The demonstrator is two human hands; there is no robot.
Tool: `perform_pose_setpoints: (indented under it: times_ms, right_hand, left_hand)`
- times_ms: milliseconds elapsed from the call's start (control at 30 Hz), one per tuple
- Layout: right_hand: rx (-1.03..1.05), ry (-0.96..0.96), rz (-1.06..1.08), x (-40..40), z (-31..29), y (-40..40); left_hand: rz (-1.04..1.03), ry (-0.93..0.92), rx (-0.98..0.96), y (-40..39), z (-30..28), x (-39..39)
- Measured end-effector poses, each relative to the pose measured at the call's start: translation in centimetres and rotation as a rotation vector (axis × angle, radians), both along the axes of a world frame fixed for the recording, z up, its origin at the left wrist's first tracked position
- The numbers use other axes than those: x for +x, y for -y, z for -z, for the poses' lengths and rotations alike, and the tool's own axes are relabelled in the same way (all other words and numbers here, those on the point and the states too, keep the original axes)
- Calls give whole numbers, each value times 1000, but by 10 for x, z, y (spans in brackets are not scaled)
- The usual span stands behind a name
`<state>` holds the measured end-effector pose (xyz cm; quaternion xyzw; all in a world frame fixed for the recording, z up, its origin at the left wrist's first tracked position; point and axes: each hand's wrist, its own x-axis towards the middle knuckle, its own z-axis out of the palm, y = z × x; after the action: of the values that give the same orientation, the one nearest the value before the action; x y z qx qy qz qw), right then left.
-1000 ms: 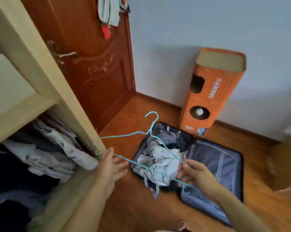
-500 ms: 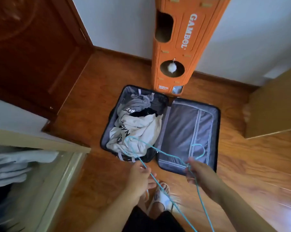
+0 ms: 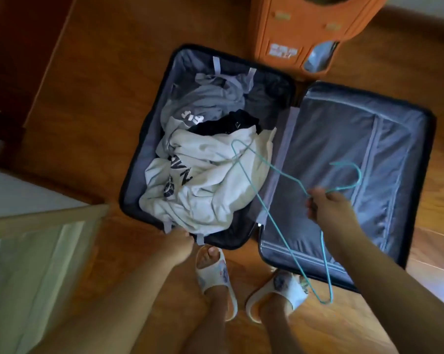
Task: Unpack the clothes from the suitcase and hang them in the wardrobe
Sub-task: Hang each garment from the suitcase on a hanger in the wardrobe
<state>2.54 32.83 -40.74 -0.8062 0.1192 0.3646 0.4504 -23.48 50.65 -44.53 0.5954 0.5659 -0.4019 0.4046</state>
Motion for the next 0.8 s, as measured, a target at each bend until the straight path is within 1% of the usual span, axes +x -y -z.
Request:
perform_pose_setpoints:
  times_ms: [100,133,167,233,267,300,333,367,400,467,500,533,600,700,800]
  right_hand:
    - [7,4,2,1,59,-10]
    - [21,5,8,-2,74,-9]
    - [18,2,11,-5,87,-5]
    - [-22,-12,0,-14,103,8]
    - [-34,-15,-11,-19,106,16]
    - [-51,-17,-28,-23,106,23]
    - [-71,-20,-43,-27,103,29]
    - [-98,-18,-53,-30,97,35]
    - [-118,-12,-58,-32,87,39]
    - [-147,-3,-58,-36,60,44]
    - [-162,4,-67,-36,42,44]
    - [-172,13,-84,-36,23,43]
    - [-174,29,-129,-34,-22,38]
    - [-146,68,-196,-29,-100,25]
    - [-89,133,-298,-18,-197,15]
  left_hand:
    - [50,-22,104,-24,86,-8]
    - [110,-67,134,-28,114,-12]
    - [197,-111,98,-27,133,-15]
    - [404,-148,18,-17,151,-15]
    - [404,-164,13,-14,154,-13]
    - [338,-170,59,-9,156,-9]
    - [212,-155,127,-7,156,-7]
    - [64,-117,190,-6,151,-5]
    - [-130,-58,232,-5,141,-3]
    - [-478,127,305,-6,110,1]
    - [-595,203,344,-6,87,3]
    - [-663,254,370,-3,59,5]
    - [-685,352,360,5,-9,11]
    - [-630,515,325,22,-126,28]
    - [-628,628,275,33,-249,47]
